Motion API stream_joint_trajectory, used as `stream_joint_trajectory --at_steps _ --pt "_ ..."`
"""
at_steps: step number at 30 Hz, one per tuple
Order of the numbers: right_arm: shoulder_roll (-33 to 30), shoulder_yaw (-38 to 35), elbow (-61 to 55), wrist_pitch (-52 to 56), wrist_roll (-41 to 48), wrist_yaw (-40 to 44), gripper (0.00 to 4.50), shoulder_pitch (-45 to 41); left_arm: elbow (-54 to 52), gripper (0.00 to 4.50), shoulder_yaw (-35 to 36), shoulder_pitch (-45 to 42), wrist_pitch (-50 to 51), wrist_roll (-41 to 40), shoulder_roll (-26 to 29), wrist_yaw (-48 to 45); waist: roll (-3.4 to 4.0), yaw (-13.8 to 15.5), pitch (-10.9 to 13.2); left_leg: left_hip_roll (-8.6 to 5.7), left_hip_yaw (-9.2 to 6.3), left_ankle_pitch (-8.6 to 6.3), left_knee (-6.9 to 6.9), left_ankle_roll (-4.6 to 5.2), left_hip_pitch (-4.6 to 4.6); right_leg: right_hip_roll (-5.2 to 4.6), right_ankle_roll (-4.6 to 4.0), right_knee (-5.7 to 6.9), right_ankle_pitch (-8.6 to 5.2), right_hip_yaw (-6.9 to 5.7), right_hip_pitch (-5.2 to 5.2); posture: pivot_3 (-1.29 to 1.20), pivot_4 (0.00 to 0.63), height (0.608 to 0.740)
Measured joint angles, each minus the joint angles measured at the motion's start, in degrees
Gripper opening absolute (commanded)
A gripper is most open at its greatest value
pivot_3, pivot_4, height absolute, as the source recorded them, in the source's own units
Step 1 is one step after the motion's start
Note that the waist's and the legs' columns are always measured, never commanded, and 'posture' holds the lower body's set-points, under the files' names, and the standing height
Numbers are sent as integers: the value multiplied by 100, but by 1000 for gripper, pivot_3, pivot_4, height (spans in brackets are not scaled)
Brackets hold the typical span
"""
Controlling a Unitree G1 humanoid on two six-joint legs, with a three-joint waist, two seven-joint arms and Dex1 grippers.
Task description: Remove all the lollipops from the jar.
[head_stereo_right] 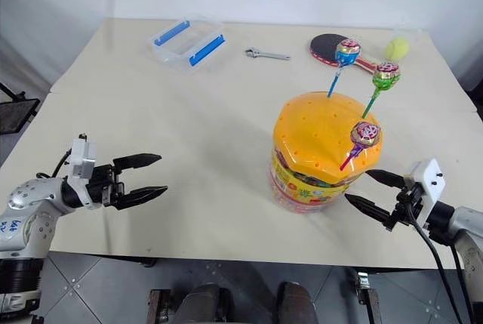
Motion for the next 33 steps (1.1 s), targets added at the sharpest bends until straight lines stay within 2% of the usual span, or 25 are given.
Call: stream_joint_trajectory --at_steps 8,14,19,25,30,33 --pt "-30 -1144 -676 364 424 -103 4500 710 36 4472 -220 -408 94 23 -100 60 -1 23 -2 -3 -3 -2 3 2 -1 0 0 0 0 1 3 0 150 740" --pt "-175 -2171 -1620 1281 1361 -318 4500 1127 325 4472 -544 -1155 179 44 -83 -151 -1 4 -3 -1 -3 -2 2 2 0 5 0 -1 0 3 3 0 150 740" --pt "-331 -2811 -2678 1803 1918 -831 4500 1328 962 4472 -881 -1998 166 97 -161 -661 -6 27 -5 -2 -5 -2 3 2 -1 6 0 0 0 4 3 0 150 740" --pt "-283 -3271 -3515 2073 2574 -1162 4500 1665 1474 4472 -1041 -2452 80 113 -302 -1186 -14 14 -7 -4 -5 -4 4 5 -2 6 0 -1 0 5 3 0 150 740" --pt "-780 -3360 -3883 2089 3425 -1297 4500 1242 1924 4472 -1146 -2979 -328 167 -610 -1650 -23 1 -12 -4 -5 -4 9 6 -1 7 1 0 1 9 4 0 150 740" --pt "-892 -3157 -3849 2085 3489 -1349 4500 1061 2074 4472 -1157 -3002 -383 232 -638 -1652 -24 -2 -12 -5 -5 -5 8 7 -1 7 1 0 1 9 4 0 150 740"
